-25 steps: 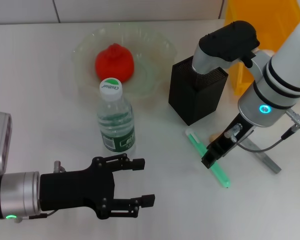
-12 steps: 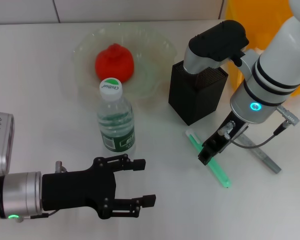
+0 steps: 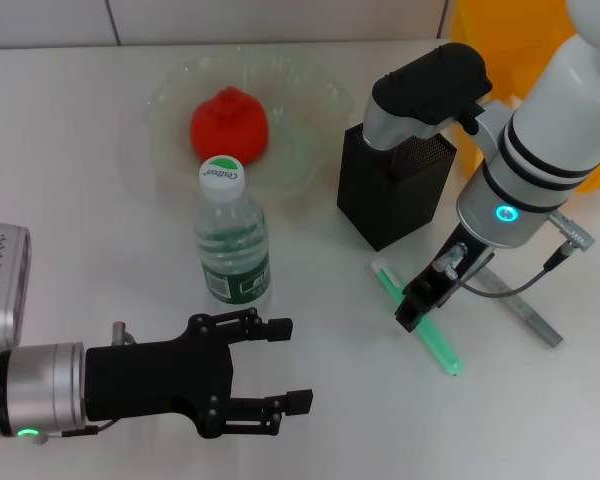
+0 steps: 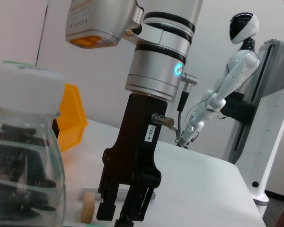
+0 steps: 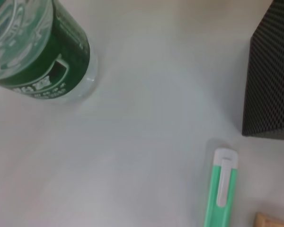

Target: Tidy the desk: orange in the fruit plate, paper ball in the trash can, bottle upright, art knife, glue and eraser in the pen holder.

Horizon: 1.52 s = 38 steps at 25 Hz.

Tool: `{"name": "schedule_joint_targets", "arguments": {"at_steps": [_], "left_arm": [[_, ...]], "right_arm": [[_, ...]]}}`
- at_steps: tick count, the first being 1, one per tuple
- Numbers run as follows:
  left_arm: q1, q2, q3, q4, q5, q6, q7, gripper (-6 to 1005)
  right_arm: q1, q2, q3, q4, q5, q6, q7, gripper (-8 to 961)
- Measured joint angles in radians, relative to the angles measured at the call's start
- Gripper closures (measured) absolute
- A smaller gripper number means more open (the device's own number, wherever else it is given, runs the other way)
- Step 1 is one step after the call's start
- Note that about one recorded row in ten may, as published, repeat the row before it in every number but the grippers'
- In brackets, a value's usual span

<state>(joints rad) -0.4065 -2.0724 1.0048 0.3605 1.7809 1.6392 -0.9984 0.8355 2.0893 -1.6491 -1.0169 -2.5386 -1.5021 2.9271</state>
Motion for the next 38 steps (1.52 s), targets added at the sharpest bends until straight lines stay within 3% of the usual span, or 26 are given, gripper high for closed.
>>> {"name": "schedule_joint_targets", "arguments": {"at_steps": [38], "left_arm": [[-0.011,-0.001,0.005,-0.001,0.0,-0.023,0.0,174]], "right_arm": [[-0.001,0.002,-0.056,0.006,-0.013,0.119,-0.001,478]]}}
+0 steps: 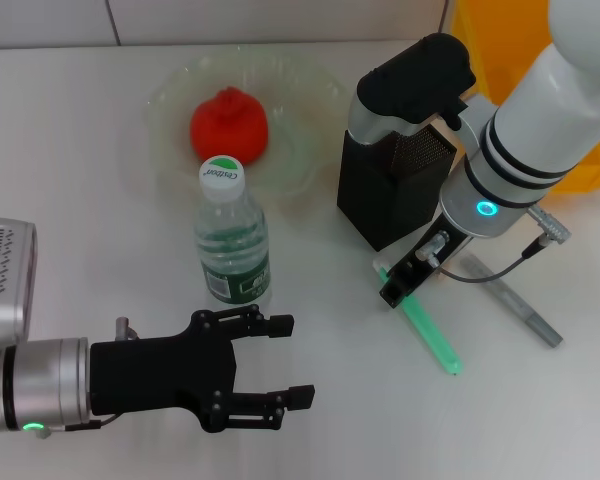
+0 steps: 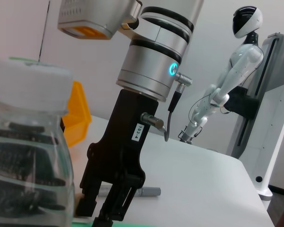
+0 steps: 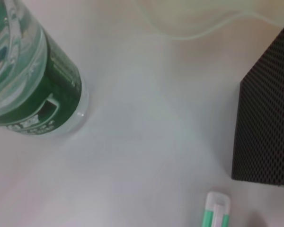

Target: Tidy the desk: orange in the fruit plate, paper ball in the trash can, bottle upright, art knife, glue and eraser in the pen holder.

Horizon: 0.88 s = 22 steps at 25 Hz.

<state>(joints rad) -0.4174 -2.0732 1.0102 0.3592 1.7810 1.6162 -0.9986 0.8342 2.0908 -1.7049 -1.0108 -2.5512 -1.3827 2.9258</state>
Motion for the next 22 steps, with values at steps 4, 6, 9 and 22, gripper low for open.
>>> {"name": "schedule_joint_targets", "arguments": {"at_steps": [4,6,9,22], "left_arm": [[-0.001,0.0,0.001,-0.005,0.0,-0.003,0.0,174],[-0.002,-0.001,0.001,-0.006,0.0,-0.004,0.0,174],[-0.003,-0.001,0.001,-0.006,-0.001,-0.006,0.0,174],[-0.008,-0.001,0.001,-0.006,-0.003,-0.007,0.001,174]], "right_arm": [[0.0,0.0,-0.008,0.0,0.0,0.007,0.0,479],[0.001,0.0,-0.009,0.001,0.001,0.013,0.0,480],[0.003,0.0,-0.009,0.002,0.003,0.026,0.001,482],[0.007,0.0,-0.033,0.015,0.031,0.047,-0.008,508]]}}
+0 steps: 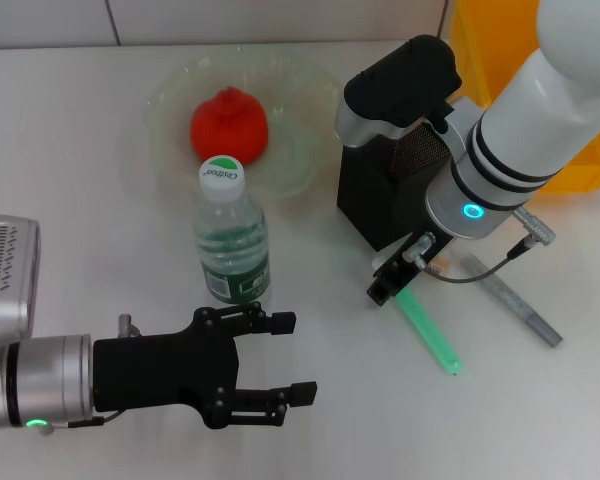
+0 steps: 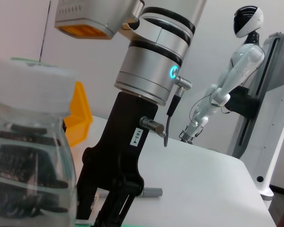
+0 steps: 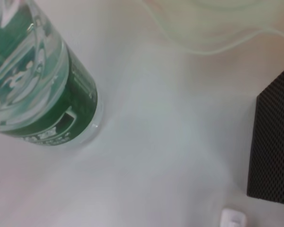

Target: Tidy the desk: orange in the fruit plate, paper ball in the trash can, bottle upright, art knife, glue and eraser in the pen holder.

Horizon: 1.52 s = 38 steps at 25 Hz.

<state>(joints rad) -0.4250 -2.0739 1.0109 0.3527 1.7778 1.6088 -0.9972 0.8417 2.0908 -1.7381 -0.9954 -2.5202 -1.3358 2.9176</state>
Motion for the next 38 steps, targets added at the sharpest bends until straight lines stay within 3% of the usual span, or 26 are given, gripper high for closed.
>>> {"name": "schedule_joint_targets", "arguments": {"at_steps": [13,18,26,33,38], "left_arm": [[-0.006,0.0,0.0,-0.002,0.001,-0.003,0.0,174],[-0.006,0.0,0.0,-0.002,0.001,-0.003,0.0,174],[-0.007,0.0,0.002,-0.003,0.002,-0.007,0.0,174],[-0.008,-0.001,0.002,-0.013,0.003,-0.007,0.0,175],[-0.004,-0.002,0.001,-0.015,-0.001,-0.007,0.001,175]], "right_arm": [[0.001,0.0,-0.001,0.004,-0.001,0.009,-0.001,605],[0.002,0.0,-0.005,0.005,-0.001,0.01,-0.002,602],[0.002,0.0,-0.014,0.001,0.0,0.012,-0.003,689],[-0.014,0.0,-0.014,-0.038,0.0,0.012,-0.01,758],[-0.075,-0.005,-0.003,-0.145,0.002,-0.003,-0.015,774]]}}
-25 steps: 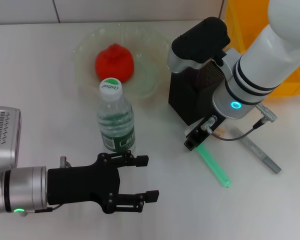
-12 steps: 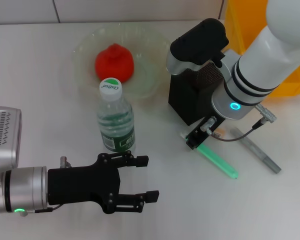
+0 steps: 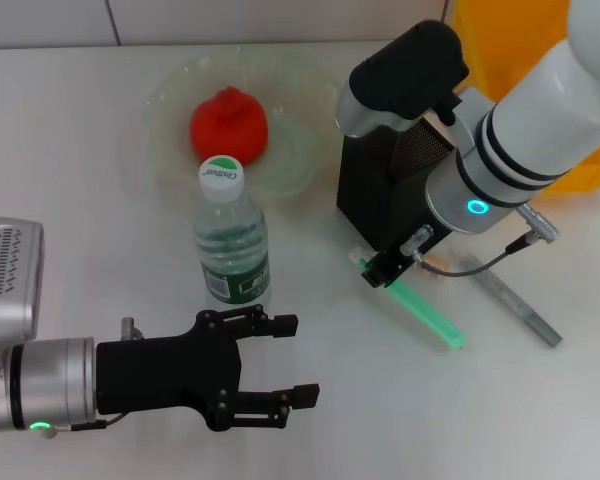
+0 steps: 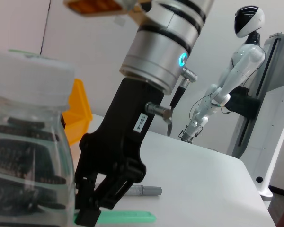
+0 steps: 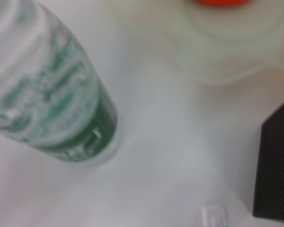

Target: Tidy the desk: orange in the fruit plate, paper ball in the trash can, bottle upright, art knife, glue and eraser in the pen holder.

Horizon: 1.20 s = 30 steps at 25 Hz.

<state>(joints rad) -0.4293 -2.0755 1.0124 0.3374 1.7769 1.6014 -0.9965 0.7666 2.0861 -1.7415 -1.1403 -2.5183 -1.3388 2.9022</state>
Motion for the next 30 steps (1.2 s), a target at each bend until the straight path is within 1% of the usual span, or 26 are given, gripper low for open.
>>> {"name": "schedule_joint_targets", "arguments": {"at_steps": [3,6,11,15,18,20,24,30], "left_arm": [[0.002,0.0,0.0,0.0,-0.002,0.0,0.0,175],[0.002,0.0,0.0,0.0,-0.003,0.0,0.0,175],[0.0,0.0,-0.001,-0.002,-0.004,0.0,0.001,175],[-0.006,0.0,-0.002,-0.009,-0.005,0.0,0.001,175],[-0.01,-0.001,-0.007,-0.013,-0.005,0.001,-0.001,175],[-0.01,-0.001,-0.01,-0.014,-0.007,0.0,-0.003,175],[-0.013,-0.001,-0.011,-0.014,-0.01,0.0,-0.012,175],[-0.014,-0.001,-0.011,-0.021,-0.023,-0.001,-0.014,175]], "right_arm": [[-0.048,-0.002,0.003,-0.092,0.001,-0.017,-0.006,770],[-0.098,-0.003,0.027,-0.174,0.002,-0.037,-0.032,767],[-0.203,-0.003,0.059,-0.336,0.007,-0.049,-0.059,761],[-0.286,0.002,0.096,-0.449,0.02,-0.045,-0.106,757],[-0.342,0.003,0.153,-0.498,0.109,-0.039,-0.178,753],[-0.373,0.0,0.214,-0.506,0.213,-0.04,-0.244,751],[-0.419,-0.002,0.338,-0.485,0.394,-0.05,-0.362,747],[-0.492,-0.001,0.476,-0.44,0.631,-0.05,-0.558,740]]}}
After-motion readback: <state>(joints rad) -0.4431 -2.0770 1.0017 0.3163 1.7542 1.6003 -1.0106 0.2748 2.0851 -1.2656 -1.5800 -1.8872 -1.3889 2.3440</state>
